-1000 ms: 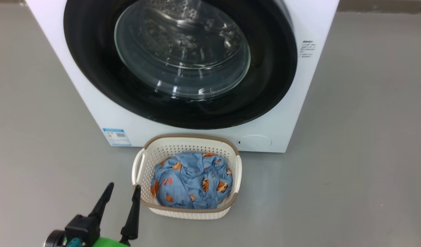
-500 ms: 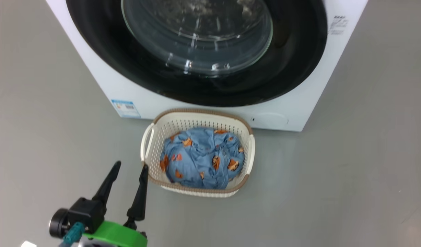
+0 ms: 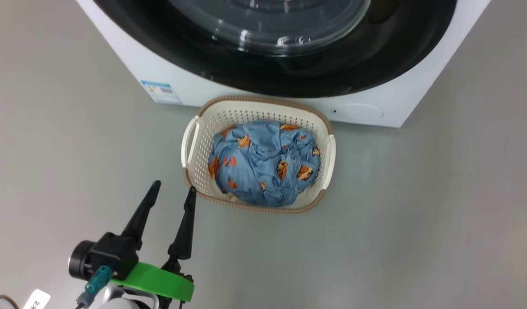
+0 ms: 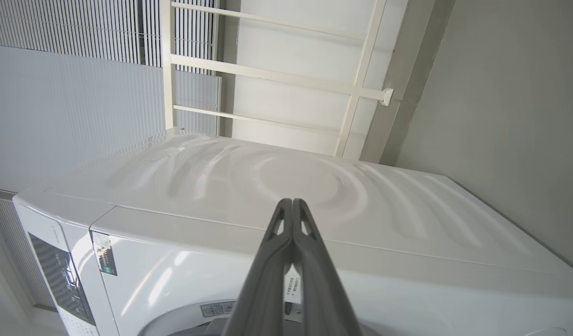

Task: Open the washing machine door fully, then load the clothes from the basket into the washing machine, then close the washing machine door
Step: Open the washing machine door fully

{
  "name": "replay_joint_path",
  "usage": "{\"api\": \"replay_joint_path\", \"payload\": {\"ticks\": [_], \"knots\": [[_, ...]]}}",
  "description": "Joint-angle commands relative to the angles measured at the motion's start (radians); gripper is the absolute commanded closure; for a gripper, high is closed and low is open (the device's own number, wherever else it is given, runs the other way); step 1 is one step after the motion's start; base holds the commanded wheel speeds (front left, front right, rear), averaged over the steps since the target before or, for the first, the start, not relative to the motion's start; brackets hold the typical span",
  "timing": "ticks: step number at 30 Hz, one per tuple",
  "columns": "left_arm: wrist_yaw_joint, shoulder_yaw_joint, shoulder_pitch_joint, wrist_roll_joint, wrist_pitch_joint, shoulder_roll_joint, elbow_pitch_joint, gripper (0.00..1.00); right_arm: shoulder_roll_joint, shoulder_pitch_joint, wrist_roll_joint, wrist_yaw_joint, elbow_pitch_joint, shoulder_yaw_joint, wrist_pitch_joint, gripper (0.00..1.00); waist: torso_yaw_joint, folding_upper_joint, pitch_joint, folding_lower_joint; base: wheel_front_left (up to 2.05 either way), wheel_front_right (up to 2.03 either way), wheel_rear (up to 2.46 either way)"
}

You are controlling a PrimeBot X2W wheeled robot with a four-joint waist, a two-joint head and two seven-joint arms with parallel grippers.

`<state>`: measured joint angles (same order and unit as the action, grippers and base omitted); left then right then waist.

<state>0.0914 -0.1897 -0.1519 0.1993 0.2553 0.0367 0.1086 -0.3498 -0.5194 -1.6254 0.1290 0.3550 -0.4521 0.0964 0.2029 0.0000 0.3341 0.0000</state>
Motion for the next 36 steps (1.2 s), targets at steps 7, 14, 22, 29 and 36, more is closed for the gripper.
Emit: {"api": "replay_joint_path", "payload": {"ticks": [7, 14, 22, 29, 36], "knots": [[-0.018, 0.023, -0.035, 0.006, 0.006, 0.013, -0.039, 0.0, -0.035, -0.096, 0.02, 0.002, -0.037, 0.037, 0.064, 1.0, 0.022, 0.0, 0.061, 0.0, 0.0, 0.0, 0.0], [-0.035, 0.005, -0.044, 0.02, 0.006, 0.013, -0.041, 0.0, -0.031, -0.143, 0.036, 0.002, -0.041, 0.051, 0.1, 1.0, 0.04, 0.0, 0.076, 0.0, 0.0, 0.0, 0.0], [-0.047, -0.001, -0.045, 0.023, 0.006, 0.013, -0.038, 0.0, -0.026, -0.187, 0.046, 0.002, -0.061, 0.084, 0.14, 1.0, 0.05, 0.0, 0.088, 0.0, 0.0, 0.0, 0.0], [-0.05, -0.006, -0.046, 0.023, 0.006, 0.013, -0.037, 0.0, -0.03, -0.22, 0.052, 0.002, -0.066, 0.115, 0.177, 1.0, 0.055, 0.0, 0.101, 0.0, 0.0, 0.0, 0.0], [-0.051, -0.019, -0.046, 0.025, 0.006, 0.013, -0.035, 0.0, -0.027, -0.26, 0.055, 0.002, -0.064, 0.159, 0.224, 1.0, 0.068, 0.0, 0.11, 0.0, 0.0, 0.0, 0.0]]}}
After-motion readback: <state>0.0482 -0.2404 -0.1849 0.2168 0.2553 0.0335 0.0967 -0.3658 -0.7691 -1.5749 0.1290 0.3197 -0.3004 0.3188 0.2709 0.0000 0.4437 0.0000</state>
